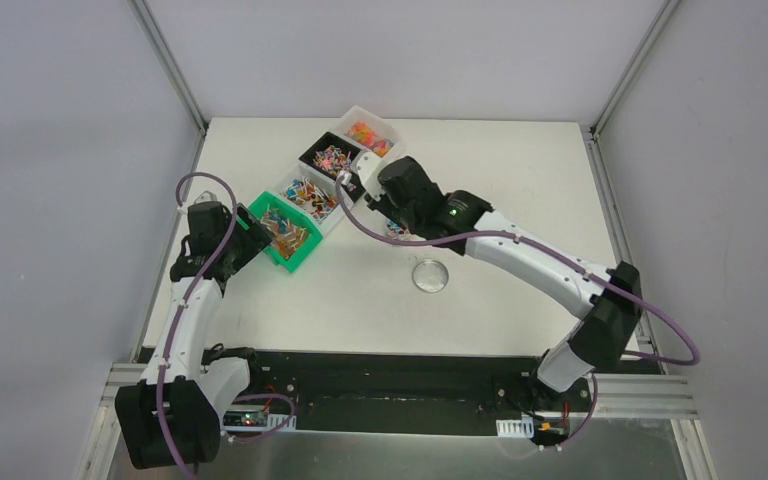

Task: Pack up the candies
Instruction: Place the fake candies in the packing bottle, then scoop the fake candies from the storage box.

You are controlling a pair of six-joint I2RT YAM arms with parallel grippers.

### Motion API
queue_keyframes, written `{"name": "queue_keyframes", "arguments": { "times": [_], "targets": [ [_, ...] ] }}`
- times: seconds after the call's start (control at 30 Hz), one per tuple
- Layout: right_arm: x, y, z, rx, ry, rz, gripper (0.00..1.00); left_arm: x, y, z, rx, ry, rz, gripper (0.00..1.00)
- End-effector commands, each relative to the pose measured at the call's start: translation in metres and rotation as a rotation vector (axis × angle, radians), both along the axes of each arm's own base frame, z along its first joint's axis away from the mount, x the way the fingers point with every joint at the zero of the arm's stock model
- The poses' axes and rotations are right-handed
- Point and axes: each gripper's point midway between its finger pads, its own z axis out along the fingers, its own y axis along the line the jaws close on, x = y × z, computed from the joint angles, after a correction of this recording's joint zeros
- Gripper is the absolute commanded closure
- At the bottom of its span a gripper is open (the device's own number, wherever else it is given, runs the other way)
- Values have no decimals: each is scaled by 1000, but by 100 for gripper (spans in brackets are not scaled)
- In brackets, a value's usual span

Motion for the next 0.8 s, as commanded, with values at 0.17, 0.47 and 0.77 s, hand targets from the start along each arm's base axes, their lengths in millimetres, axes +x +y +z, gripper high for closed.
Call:
{"name": "queue_keyframes", "arguments": {
  "times": [0.17,0.47,0.77],
  "targets": [
    [18,83,1,70,44,80,100,1,8,-35,-31,128,88,34],
    [33,151,-30,32,91,149,100,0,-4,-57,-84,213,37,35],
    [47,166,-57,-10,94,134,100,0,-5,-60,-83,222,32,41]
  ]
}}
